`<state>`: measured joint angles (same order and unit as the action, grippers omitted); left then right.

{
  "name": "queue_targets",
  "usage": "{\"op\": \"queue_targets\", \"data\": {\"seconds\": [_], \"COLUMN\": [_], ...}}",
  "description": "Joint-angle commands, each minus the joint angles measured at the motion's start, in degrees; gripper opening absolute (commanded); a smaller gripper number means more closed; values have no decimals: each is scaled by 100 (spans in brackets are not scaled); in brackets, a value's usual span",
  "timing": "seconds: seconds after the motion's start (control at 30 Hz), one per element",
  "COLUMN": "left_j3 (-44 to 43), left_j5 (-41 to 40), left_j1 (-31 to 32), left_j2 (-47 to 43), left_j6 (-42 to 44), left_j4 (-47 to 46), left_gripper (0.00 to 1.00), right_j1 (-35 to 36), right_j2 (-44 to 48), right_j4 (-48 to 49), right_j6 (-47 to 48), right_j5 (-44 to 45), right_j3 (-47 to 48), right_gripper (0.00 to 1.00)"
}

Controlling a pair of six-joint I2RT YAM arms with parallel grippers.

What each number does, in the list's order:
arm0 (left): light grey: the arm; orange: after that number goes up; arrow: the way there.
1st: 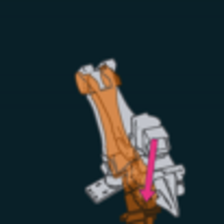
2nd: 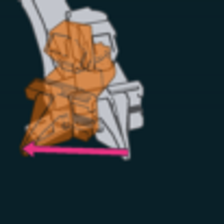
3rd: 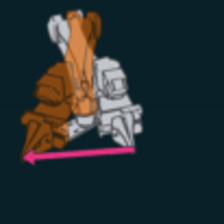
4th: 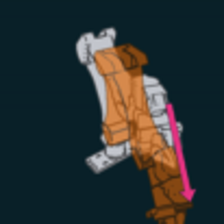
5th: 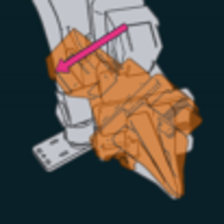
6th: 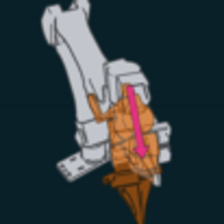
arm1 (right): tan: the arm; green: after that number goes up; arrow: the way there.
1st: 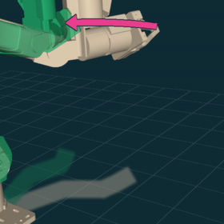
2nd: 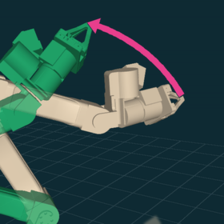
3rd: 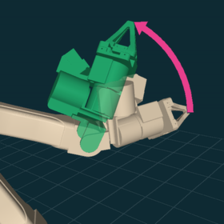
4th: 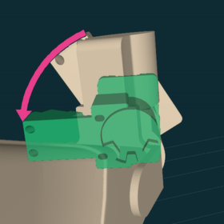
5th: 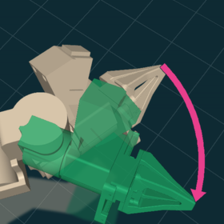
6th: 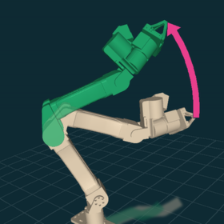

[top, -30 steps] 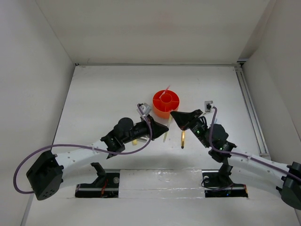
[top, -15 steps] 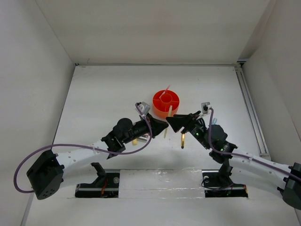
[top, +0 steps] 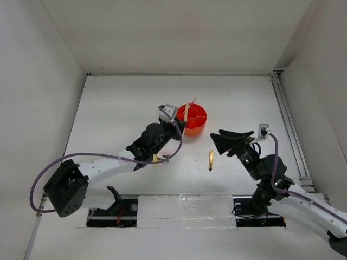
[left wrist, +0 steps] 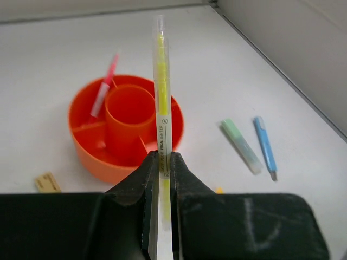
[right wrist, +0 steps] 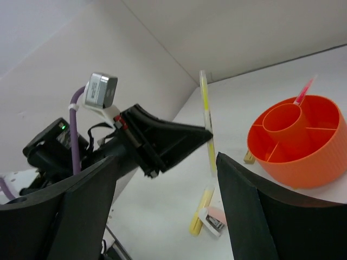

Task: Sort the stationery into containers
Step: Place the pen in the storage box.

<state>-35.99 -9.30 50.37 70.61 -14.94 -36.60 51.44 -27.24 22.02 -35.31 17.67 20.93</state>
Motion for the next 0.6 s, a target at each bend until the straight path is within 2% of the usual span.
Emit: {"op": "queue_targets", "data": {"seconds": [0.0, 0.17, 0.27, 0.43, 0.57], "left_j3": [-662, -1137, -1682, -2192, -2851], "left_j5": [-73, 77, 628, 1175, 1667], "left_j1": [-351, -932, -1309, -1486, -1705], "left_j2": [294, 866, 1278, 1771, 2299], "left_j6": [658, 1255, 1572, 2301, 2303], "left_j4": [-251, -242, -129, -269, 109], "left_gripper": [0, 0, 0, 0, 0], "right_j1": [6, 6, -46, -46, -46], "right_j2": [367, 834, 1019, 1019, 1019], "right_j4": [-435, -804, -945, -1077, -1348], "right_j6": [174, 226, 331, 446, 560], "right_j5": [184, 79, 79, -44, -115], "right_j3": [-36, -159, -159, -90, 43], "right_gripper": [79, 79, 79, 79, 79]}}
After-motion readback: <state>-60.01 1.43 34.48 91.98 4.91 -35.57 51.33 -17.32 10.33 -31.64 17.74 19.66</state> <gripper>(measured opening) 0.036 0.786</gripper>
